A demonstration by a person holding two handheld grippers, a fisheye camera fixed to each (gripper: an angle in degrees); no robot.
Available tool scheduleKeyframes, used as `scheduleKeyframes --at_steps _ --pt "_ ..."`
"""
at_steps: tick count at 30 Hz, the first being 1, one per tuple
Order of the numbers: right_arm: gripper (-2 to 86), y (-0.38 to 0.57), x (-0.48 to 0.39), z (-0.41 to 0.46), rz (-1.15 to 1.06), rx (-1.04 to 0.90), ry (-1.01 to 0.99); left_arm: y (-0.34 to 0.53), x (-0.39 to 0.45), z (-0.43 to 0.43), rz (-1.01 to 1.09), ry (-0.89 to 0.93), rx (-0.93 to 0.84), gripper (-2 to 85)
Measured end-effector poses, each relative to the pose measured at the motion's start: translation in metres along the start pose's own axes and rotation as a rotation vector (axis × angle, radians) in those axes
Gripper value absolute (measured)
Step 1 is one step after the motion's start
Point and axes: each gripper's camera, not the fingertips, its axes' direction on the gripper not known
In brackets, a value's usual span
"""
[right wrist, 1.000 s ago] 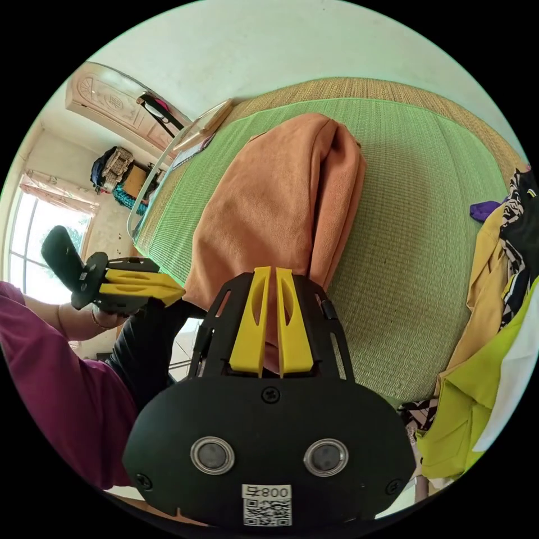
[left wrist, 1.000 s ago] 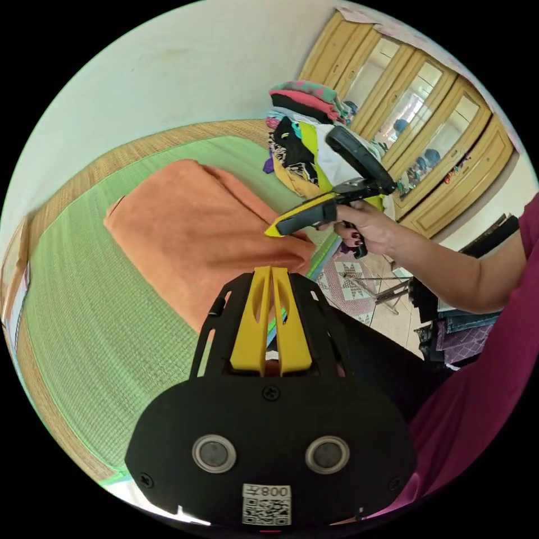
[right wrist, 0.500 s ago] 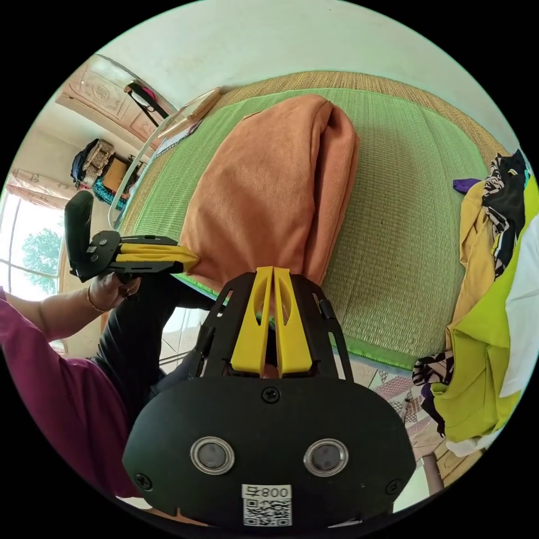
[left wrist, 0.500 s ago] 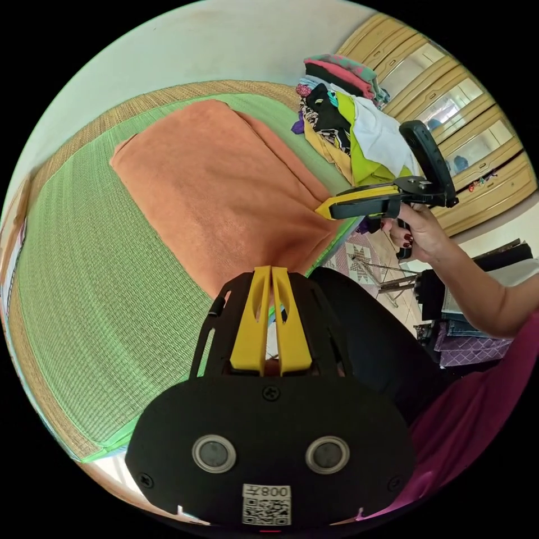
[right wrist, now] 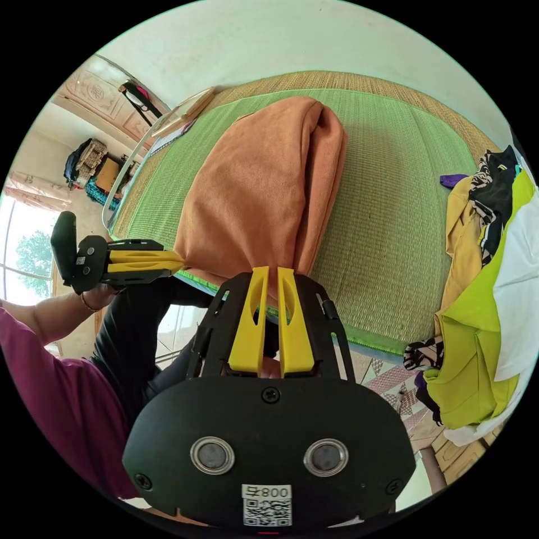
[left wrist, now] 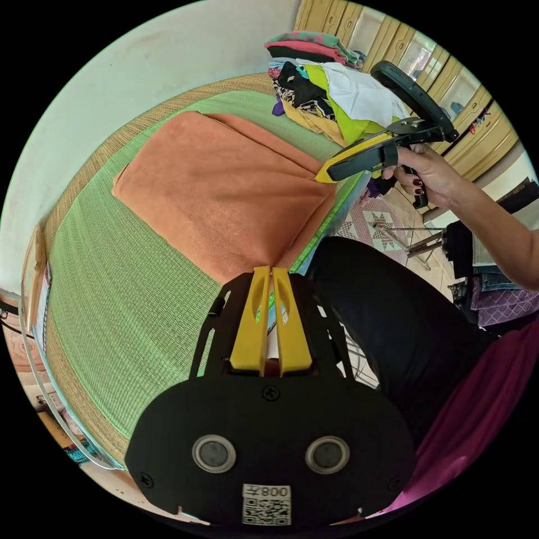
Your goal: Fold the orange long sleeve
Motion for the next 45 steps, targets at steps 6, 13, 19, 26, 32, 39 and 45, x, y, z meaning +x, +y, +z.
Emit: scheduleKeyframes --at_steps 6,13,19,26,32,39,45 --pt "0.6 0.01 -0.006 0.014 -0.021 -0.069 0.02 0.018 -0.008 0.014 -0.014 0.02 -0.046 0.3" --pt "0.3 0.014 -0.022 -0.01 -0.016 0.053 0.021 0.033 -0.021 0.024 -0.013 0.032 -0.068 0.1" --pt "0.2 0.006 -0.024 0.035 -0.019 -0.028 0.037 0.051 -0.038 0.032 -0.039 0.033 -0.075 0.1" --pt "0.2 0.02 -0.008 0.053 0.04 -0.009 -0.008 0.093 -0.081 0.024 -0.168 0.178 -0.051 0.2" --pt "0.4 0.032 0.011 0.051 0.1 0.013 -0.08 0.144 -0.142 0.003 -0.359 0.359 0.105 1.2" --pt "1.6 0.056 0.043 0.043 0.212 0.088 -0.192 0.192 -0.229 0.038 -0.658 0.665 0.221 8.7" --pt "8.8 0.078 0.073 0.021 0.302 0.175 -0.235 0.225 -0.274 0.064 -0.809 0.742 0.272 11.7"
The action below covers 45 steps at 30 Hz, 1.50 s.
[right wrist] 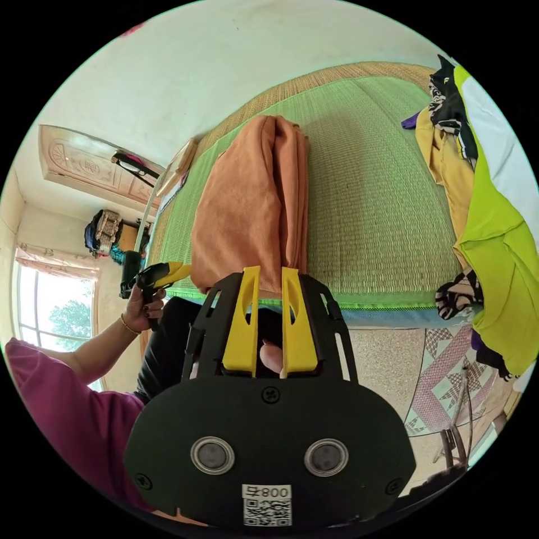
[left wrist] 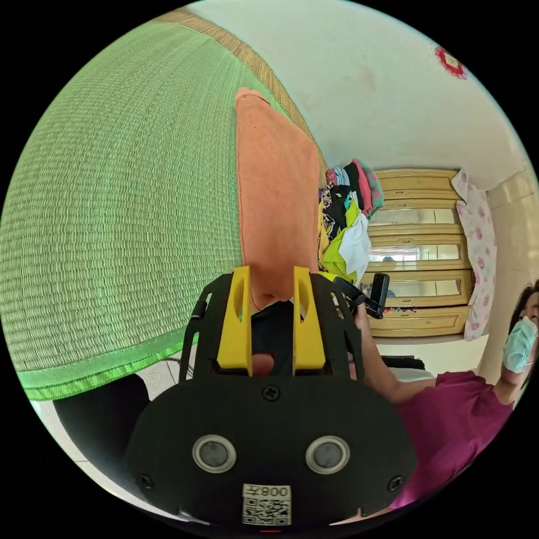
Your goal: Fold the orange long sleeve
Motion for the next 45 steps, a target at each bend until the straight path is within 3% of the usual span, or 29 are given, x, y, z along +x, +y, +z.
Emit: scheduleKeyframes --at_steps 5,11,26,32,45 --pt "13.2 -0.008 0.035 -0.005 0.075 0.021 -0.102 -0.007 -0.032 -0.011 -0.055 0.043 0.02 13.0" --pt "16.7 -0.023 0.067 0.021 0.119 -0.062 -0.197 -0.019 -0.054 -0.001 -0.047 0.071 -0.082 14.1" --pt "9.0 -0.039 0.125 0.046 0.204 -0.133 -0.375 -0.032 -0.1 -0.005 -0.11 0.169 -0.12 10.1" --pt "6.8 -0.035 0.121 0.032 0.195 -0.158 -0.36 -0.021 -0.089 -0.018 -0.055 0.161 -0.124 7.9" --pt "6.4 0.044 0.123 -0.005 0.247 -0.192 -0.404 0.05 -0.098 -0.02 -0.136 0.202 -0.176 8.5"
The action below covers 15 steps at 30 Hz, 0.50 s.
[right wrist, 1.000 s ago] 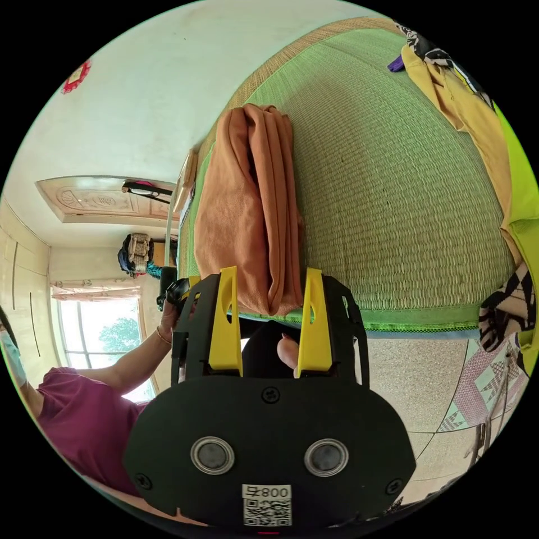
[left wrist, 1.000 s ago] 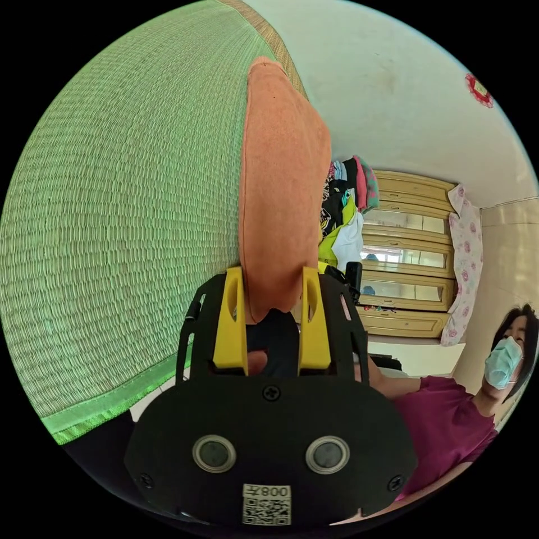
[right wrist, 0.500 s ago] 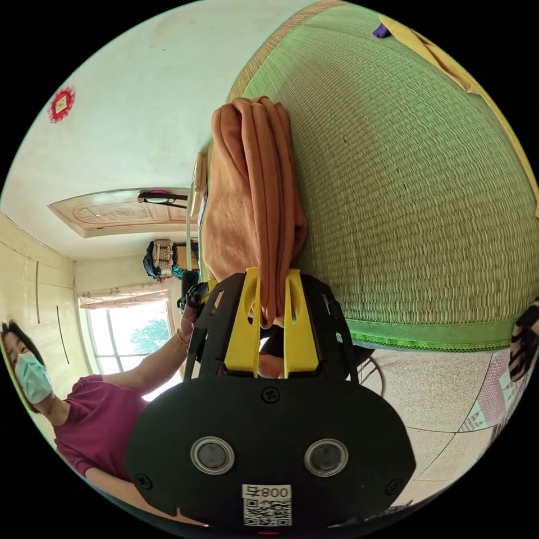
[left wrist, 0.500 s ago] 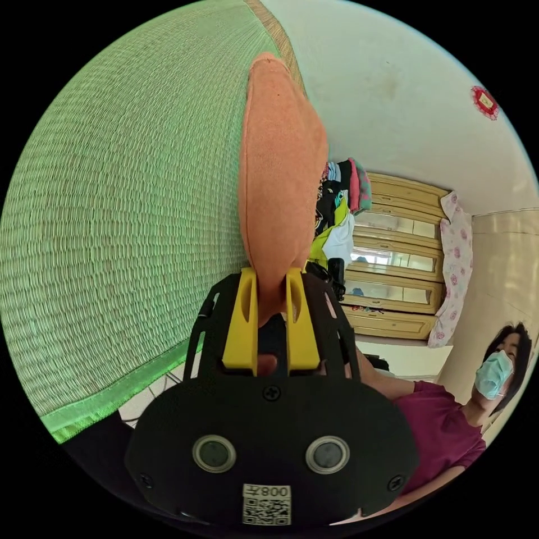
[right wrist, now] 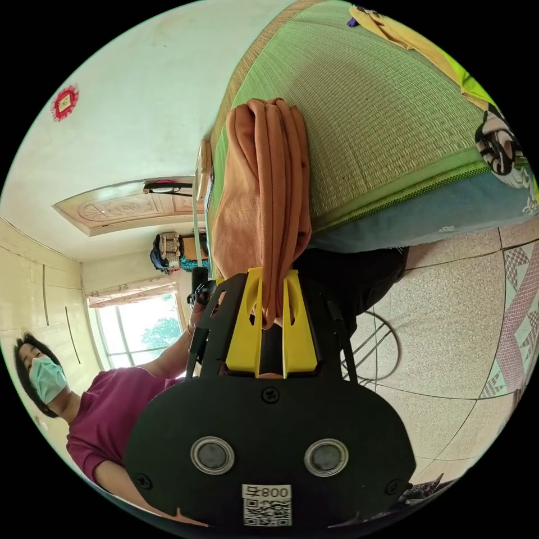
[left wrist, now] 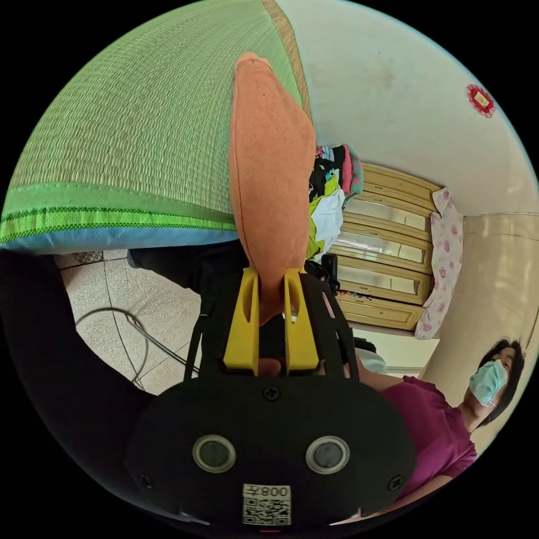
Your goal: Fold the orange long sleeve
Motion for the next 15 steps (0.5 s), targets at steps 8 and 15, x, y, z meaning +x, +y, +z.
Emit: scheduleKeyframes --at_steps 8,15 --pt "9.3 0.014 0.016 -0.008 0.018 0.065 0.022 -0.007 -0.021 0.005 -0.037 0.082 0.034 13.5" --pt "12.9 0.022 0.026 -0.034 0.028 0.154 -0.038 -0.025 -0.02 0.023 -0.042 0.113 0.015 16.9"
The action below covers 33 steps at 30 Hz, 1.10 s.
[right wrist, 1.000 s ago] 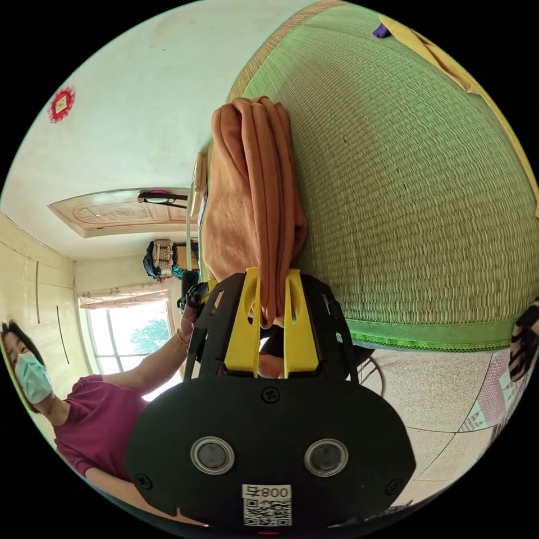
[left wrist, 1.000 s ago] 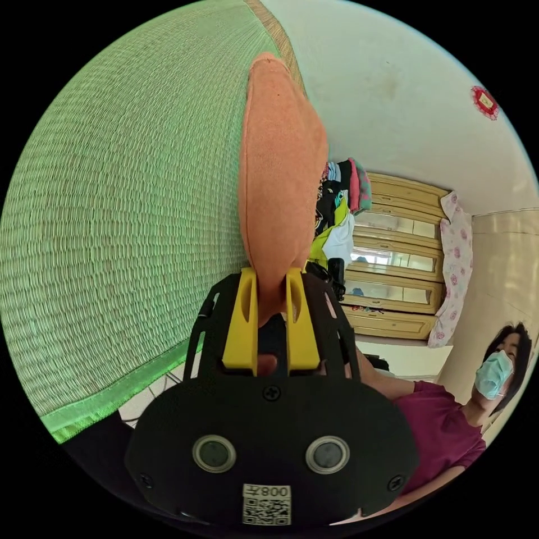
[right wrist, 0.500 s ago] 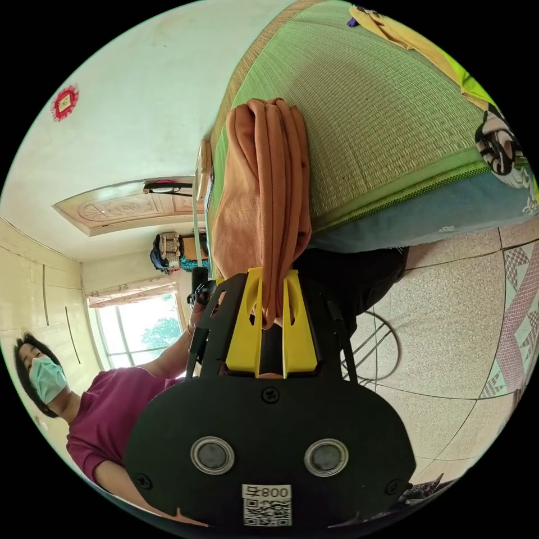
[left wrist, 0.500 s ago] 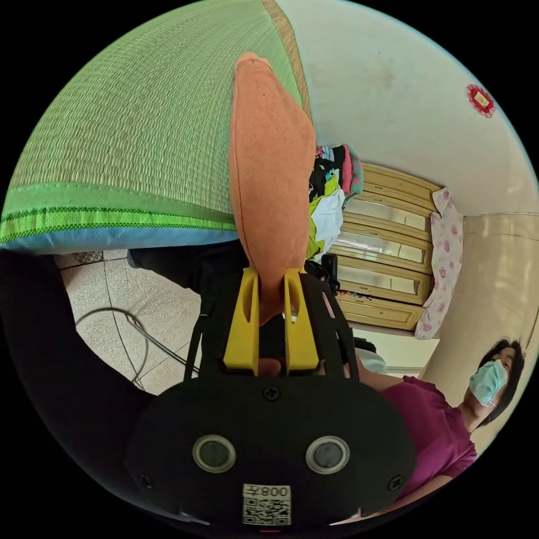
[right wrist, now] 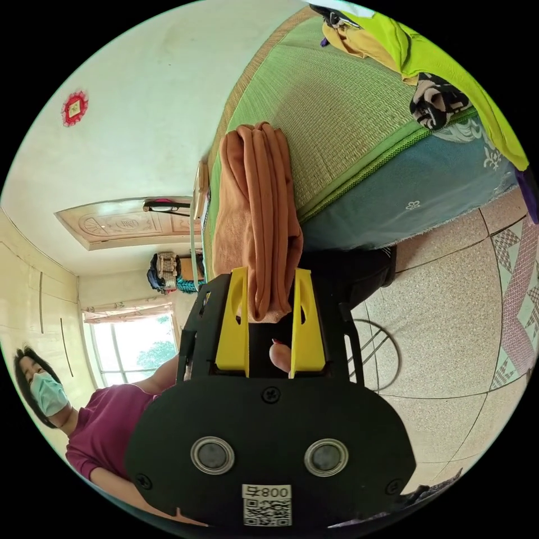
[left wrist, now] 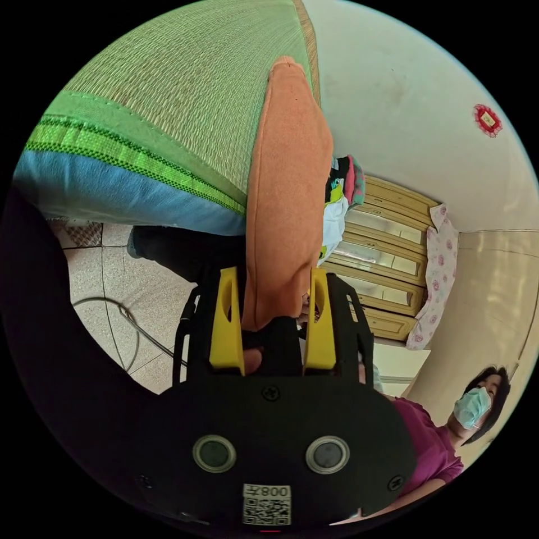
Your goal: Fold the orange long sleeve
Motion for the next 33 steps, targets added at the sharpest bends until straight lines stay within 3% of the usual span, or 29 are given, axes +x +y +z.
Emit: scheduleKeyframes --at_steps 8,13,25,33 --pt "13.6 -0.017 -0.001 0.018 -0.009 -0.102 -0.029 -0.018 0.01 0.022 -0.017 0.044 -0.012 12.5" --pt "9.2 -0.021 -0.011 0.007 -0.042 -0.123 -0.043 -0.027 0.035 0.03 0.021 0.006 0.0 9.6" --pt "5.5 -0.01 -0.071 -0.05 -0.181 -0.111 -0.099 -0.042 0.124 0.057 0.162 0.005 -0.039 7.9" --pt "4.4 -0.069 -0.138 -0.088 -0.315 -0.073 -0.122 -0.124 0.229 0.074 0.3 0.03 0.01 7.2"
